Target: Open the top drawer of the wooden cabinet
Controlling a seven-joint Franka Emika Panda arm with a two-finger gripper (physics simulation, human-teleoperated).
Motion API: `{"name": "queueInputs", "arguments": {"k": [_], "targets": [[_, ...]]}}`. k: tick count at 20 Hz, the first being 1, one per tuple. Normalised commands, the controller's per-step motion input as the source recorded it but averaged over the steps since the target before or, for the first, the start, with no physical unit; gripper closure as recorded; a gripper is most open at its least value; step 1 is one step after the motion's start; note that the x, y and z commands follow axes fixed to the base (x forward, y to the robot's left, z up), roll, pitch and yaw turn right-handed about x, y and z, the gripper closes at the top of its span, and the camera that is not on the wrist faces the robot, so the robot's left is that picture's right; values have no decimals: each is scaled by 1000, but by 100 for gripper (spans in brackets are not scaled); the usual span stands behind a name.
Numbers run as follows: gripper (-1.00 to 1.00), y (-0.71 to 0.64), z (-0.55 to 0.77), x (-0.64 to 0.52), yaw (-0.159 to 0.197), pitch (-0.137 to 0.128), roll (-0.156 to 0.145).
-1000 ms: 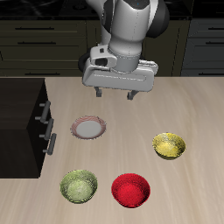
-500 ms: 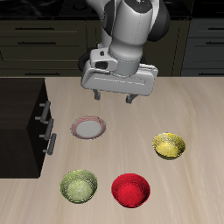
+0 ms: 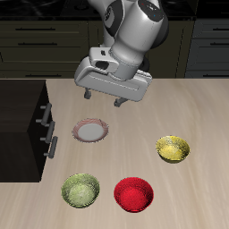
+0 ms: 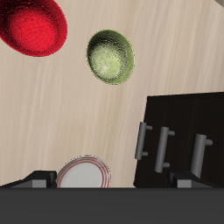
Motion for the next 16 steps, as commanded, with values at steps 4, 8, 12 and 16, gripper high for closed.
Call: {"name": "queueInputs", "arguments": {"k": [4,8,12,16], "targets": [[-100,-326,44,-48,68,2,-162],[-100,-309,93,-70,78,-36,-177],[-100,-166,74,-30,36,-18,-84],[-100,-198,106,-60,28,-38,-117]]}}
